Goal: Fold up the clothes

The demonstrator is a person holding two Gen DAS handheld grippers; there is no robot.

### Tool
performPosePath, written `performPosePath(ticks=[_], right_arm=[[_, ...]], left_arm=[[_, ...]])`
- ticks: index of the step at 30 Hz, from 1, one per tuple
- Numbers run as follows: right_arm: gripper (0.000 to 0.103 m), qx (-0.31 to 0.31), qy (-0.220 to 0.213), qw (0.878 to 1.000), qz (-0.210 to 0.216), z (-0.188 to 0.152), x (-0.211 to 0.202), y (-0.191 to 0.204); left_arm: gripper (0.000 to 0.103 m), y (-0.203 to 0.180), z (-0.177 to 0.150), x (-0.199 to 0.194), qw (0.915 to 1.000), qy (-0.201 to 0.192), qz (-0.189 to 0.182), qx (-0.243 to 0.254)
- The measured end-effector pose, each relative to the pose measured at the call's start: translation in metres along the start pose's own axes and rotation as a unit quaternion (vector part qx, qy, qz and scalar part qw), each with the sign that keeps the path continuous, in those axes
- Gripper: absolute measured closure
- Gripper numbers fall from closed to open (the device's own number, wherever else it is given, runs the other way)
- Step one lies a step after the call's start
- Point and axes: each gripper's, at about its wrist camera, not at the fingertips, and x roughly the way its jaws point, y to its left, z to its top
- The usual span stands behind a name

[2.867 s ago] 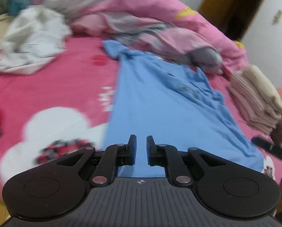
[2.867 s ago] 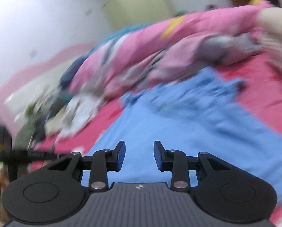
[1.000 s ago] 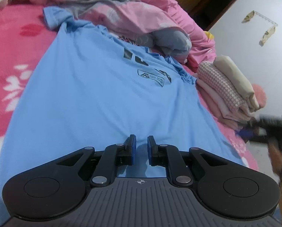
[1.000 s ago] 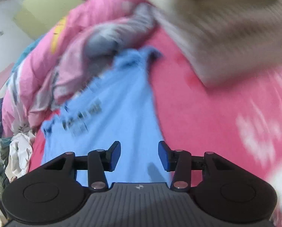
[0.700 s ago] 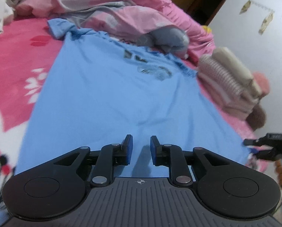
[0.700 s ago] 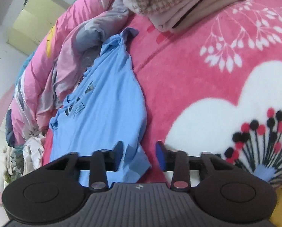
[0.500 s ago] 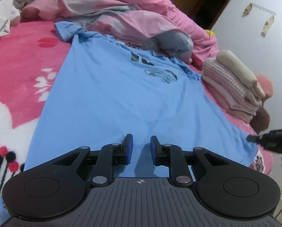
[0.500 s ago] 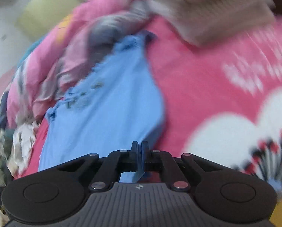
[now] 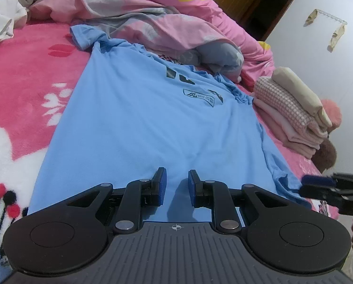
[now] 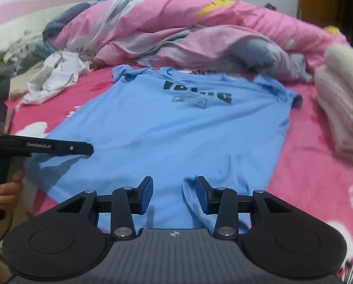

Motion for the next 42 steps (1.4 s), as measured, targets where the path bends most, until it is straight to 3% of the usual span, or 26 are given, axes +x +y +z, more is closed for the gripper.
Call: performPosePath(ticks=[6,12,18,25,31,38,40,42], right_arm=[[0.060,0.014,-0.008,0.999,-0.041,-0.007,-0.001,-0.008],[0.065,-0.059,-0.018,0.995,-0.075,-0.001,0.019,0.012],[0.065,-0.090,-0.008,0.991,-0.096,-0.005,0.014,0.007],[0.083,-0.141,0.021,0.982,-0.126,-0.009,0.045,0.017],[0.083,-0.172,0.015,0.977,-0.124,-0.009,0.042,0.030],[0.084,-0.208,0.014,0.963,-0.170,-0.012,0.059,0.038],[0.096,-0.209,0.006,0.961,-0.183,-0.011,0.061,0.040],[0.101,-0.205,-0.008,0.957,-0.207,-0.009,0.061,0.038]], left_arm=[[0.084,-0.001,-0.001,-0.001,1.0000,0.000,-0.001,-0.005],[0.083,0.001,0.000,-0.001,1.0000,0.002,-0.004,-0.008],[0.083,0.002,0.002,-0.001,0.9998,0.004,-0.009,-0.018],[0.083,0.003,0.003,-0.001,0.9998,0.006,-0.010,-0.018],[0.083,0.002,0.004,-0.001,0.9998,0.006,-0.009,-0.018],[0.082,0.002,0.004,0.000,0.9998,0.005,-0.011,-0.018],[0.082,0.002,0.003,0.001,0.9998,0.005,-0.011,-0.017],[0.082,0.002,0.003,0.001,0.9998,0.005,-0.010,-0.017]])
